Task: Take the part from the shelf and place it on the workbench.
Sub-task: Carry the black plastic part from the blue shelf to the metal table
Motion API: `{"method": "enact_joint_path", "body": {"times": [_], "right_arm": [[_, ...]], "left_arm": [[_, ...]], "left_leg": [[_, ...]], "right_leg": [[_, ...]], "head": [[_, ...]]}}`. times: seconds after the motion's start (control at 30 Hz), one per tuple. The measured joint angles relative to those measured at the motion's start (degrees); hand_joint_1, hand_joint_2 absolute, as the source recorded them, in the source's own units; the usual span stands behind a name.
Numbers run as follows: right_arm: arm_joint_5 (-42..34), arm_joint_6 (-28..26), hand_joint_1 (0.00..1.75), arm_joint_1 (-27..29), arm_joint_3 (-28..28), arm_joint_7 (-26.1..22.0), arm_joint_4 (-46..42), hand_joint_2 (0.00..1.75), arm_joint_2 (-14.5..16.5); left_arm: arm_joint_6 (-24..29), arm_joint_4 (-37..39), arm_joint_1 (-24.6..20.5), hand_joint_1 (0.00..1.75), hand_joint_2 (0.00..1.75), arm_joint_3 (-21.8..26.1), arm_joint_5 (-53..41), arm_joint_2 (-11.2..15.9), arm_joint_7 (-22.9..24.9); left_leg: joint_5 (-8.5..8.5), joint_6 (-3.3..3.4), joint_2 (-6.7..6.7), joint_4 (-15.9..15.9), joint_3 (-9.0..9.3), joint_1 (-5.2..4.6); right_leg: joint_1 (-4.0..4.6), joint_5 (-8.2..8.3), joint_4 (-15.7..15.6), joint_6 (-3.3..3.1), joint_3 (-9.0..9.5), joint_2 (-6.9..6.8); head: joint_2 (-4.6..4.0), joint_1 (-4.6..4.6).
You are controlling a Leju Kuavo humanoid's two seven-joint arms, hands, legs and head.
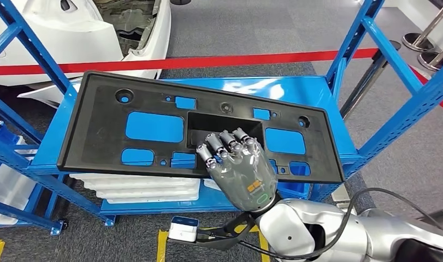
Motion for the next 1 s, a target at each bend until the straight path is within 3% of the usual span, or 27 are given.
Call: {"method": "enact_joint_path", "body": {"times": [0.07,0.1,0.13,0.2,0.27,0.4,0.43,0.5,0.57,0.6,0.63,0.67,0.73,0.77,0.8,0.9,0.97,1.0], "right_arm": [[0.0,-0.01,1.75,0.64,-0.09,-0.13,0.24,1.75,0.38],[0.0,0.01,1.75,1.02,-0.13,-0.2,0.39,1.75,0.58],[0.0,0.02,1.75,1.33,-0.17,-0.32,0.55,1.75,0.81],[0.0,0.04,1.75,1.63,-0.37,-0.61,0.8,1.75,1.28],[0.0,0.03,1.75,1.78,-0.57,-0.9,0.96,1.75,1.79],[0.0,0.02,1.75,2.4,-0.66,-1.25,1.27,1.75,2.58],[0.0,0.01,1.75,2.44,-0.67,-1.32,1.36,1.75,2.81],[0.0,0.0,1.75,2.57,-0.71,-1.52,1.52,1.75,3.42],[0.0,-0.01,1.75,2.85,-0.72,-1.73,1.66,1.75,3.8],[0.0,0.0,1.75,2.98,-0.72,-1.84,1.81,1.75,3.96],[0.0,0.01,1.75,3.08,-0.73,-1.96,2.0,1.75,4.16],[0.0,0.01,1.75,3.15,-0.74,-2.16,2.22,1.75,4.44],[0.0,0.04,1.75,3.22,-0.83,-2.64,2.49,1.75,4.99],[0.0,0.07,1.75,3.24,-0.95,-2.85,2.53,1.75,5.18],[0.0,0.14,1.75,3.23,-1.09,-3.0,2.57,1.75,5.32],[0.0,0.59,1.75,3.23,-1.46,-3.15,2.77,1.75,5.65],[0.0,0.86,1.75,3.14,-1.57,-3.13,2.86,1.75,5.72],[0.0,0.97,1.75,3.11,-1.61,-3.1,2.88,1.75,5.72]], "left_arm": [[-0.19,0.0,0.01,0.0,1.75,0.0,-0.07,-0.07,0.14],[-0.28,0.0,0.03,0.0,1.75,0.0,-0.08,-0.08,0.23],[-0.35,0.0,0.03,0.0,1.75,0.0,-0.08,-0.1,0.33],[-0.44,0.0,0.02,0.0,1.75,0.0,-0.1,-0.16,0.48],[-0.49,0.0,-0.03,0.0,1.75,0.0,-0.14,-0.21,0.58],[-0.59,0.0,0.02,0.0,1.75,0.01,-0.15,-0.2,0.72],[-0.59,0.0,0.03,0.0,1.75,0.01,-0.15,-0.2,0.73],[-0.59,0.0,0.02,0.0,1.75,0.02,-0.13,-0.19,0.77],[-0.59,0.0,0.05,0.0,1.75,0.02,-0.1,-0.19,0.8],[-0.59,0.0,0.08,0.0,1.75,0.03,-0.08,-0.19,0.81],[-0.59,0.0,0.11,0.0,1.75,0.05,-0.07,-0.19,0.81],[-0.56,0.0,0.13,0.0,1.75,0.08,-0.06,-0.19,0.81],[-0.47,0.0,0.1,0.0,1.75,0.13,-0.06,-0.19,0.77],[-0.4,0.0,0.07,0.0,1.75,0.13,-0.07,-0.19,0.67],[-0.37,0.0,0.09,0.0,1.75,0.13,-0.07,-0.19,0.56],[-0.35,0.03,0.32,0.0,1.75,0.13,-0.06,-0.2,0.27],[-0.35,0.04,0.26,0.0,1.75,0.13,-0.07,-0.22,0.14],[-0.37,0.04,0.22,0.0,1.75,0.13,-0.08,-0.23,0.08]], "left_leg": [[0.45,0.14,0.08,0.11,-0.79,-0.03],[0.64,0.11,0.1,0.2,-1.13,-0.04],[0.79,0.04,0.09,0.33,-1.41,-0.03],[0.92,-0.16,0.08,0.78,-1.83,0.0],[1.02,-0.61,0.05,1.44,-2.36,-0.21],[1.42,-1.97,-0.09,1.88,-3.07,-0.27],[0.53,-2.33,-0.15,2.79,-3.44,-0.2],[-3.33,-3.05,-0.21,7.89,-5.28,0.06],[-7.37,-3.57,-0.19,15.18,-7.79,0.29],[-8.1,-3.69,-0.18,17.23,-8.21,0.35],[-7.74,-3.69,-0.18,17.11,-7.52,0.38],[-6.38,-3.57,-0.18,14.55,-5.65,0.4],[-3.31,-3.01,-0.27,6.0,-0.5,0.37],[-2.42,-2.7,-0.34,2.7,1.15,0.24],[-2.11,-2.43,-0.4,0.91,1.89,0.09],[-1.46,-1.58,-0.33,0.16,1.57,-0.07],[-0.66,-0.74,-0.11,-0.32,1.21,0.19],[-0.3,-0.43,0.02,-0.41,0.86,0.26]], "right_leg": [[-0.03,-3.43,6.83,0.3,-2.4,0.0],[-0.04,-3.76,8.28,0.39,-2.57,0.0],[-0.06,-2.99,7.41,0.41,-1.59,0.0],[-0.12,0.21,0.03,0.28,2.89,-0.03],[0.03,2.06,-6.39,-0.06,6.1,0.05],[0.18,2.93,-7.8,-1.37,5.95,0.13],[0.09,3.28,-7.95,-1.82,5.74,0.05],[-0.07,3.93,-8.12,-2.49,5.12,-0.11],[-0.01,4.35,-7.99,-2.69,4.37,-0.24],[0.02,4.54,-7.9,-2.68,4.02,-0.3],[0.03,4.7,-7.8,-2.62,3.73,-0.34],[0.04,4.84,-7.7,-2.51,3.51,-0.33],[0.07,5.1,-7.58,-2.19,3.3,-0.32],[0.1,5.27,-7.54,-1.93,3.18,-0.31],[0.1,5.47,-7.52,-1.63,3.06,-0.33],[0.03,5.83,-7.46,-0.69,2.79,-0.34],[0.04,3.81,-5.4,-0.3,1.95,-0.23],[0.0,1.65,-2.53,-0.16,0.83,-0.17]], "head": [[0.0,0.26],[0.0,0.32],[0.0,0.38],[0.0,0.57],[0.0,0.66],[0.0,0.44],[0.0,0.32],[0.0,-0.13],[0.0,-0.46],[0.0,-0.5],[0.0,-0.51],[0.0,-0.54],[0.0,-0.57],[0.0,-0.58],[0.0,-0.58],[0.0,-0.56],[0.0,-0.36],[0.0,-0.15]]}}
